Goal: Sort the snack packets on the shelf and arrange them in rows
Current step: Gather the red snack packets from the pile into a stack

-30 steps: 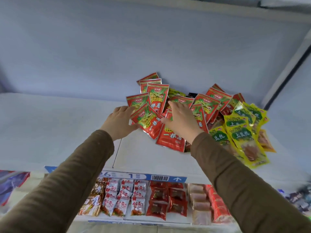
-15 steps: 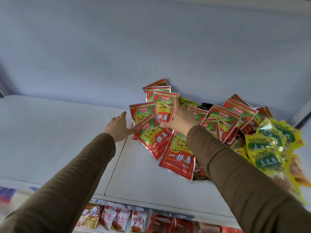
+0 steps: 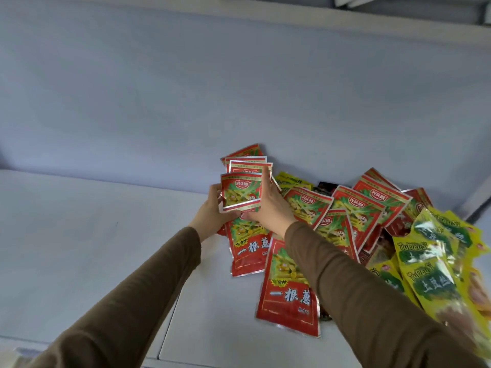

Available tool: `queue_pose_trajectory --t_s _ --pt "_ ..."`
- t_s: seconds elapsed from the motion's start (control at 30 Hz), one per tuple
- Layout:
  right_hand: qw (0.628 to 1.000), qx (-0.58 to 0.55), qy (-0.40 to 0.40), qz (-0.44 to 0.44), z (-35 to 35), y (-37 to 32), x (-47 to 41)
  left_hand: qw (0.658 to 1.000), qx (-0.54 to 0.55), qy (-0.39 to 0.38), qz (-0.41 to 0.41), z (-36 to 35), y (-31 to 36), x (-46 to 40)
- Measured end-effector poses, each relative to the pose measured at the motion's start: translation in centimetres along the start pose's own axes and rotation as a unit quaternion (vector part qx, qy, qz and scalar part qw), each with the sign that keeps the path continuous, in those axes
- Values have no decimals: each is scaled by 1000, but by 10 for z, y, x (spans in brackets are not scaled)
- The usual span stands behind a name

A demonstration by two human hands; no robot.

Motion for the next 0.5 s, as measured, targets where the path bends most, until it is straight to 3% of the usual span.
queue_pose_trajectory --t_s 0.23,0.5 --pt "983 -139 82 -85 5 22 -7 994 106 -20 22 -6 3 -22" --pt "958 -237 133 -88 -6 34 -13 977 201 1 67 0 -5 -37"
Point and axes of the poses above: each hand's wrist, its own x-axis away from the middle knuckle, its own z-axis out of the back of the hand, y = z × x, the point moved 8 cm from there along -x, towards the middle knuckle, and after that the axes turned 15 degrees about z, right-handed, at the moved point
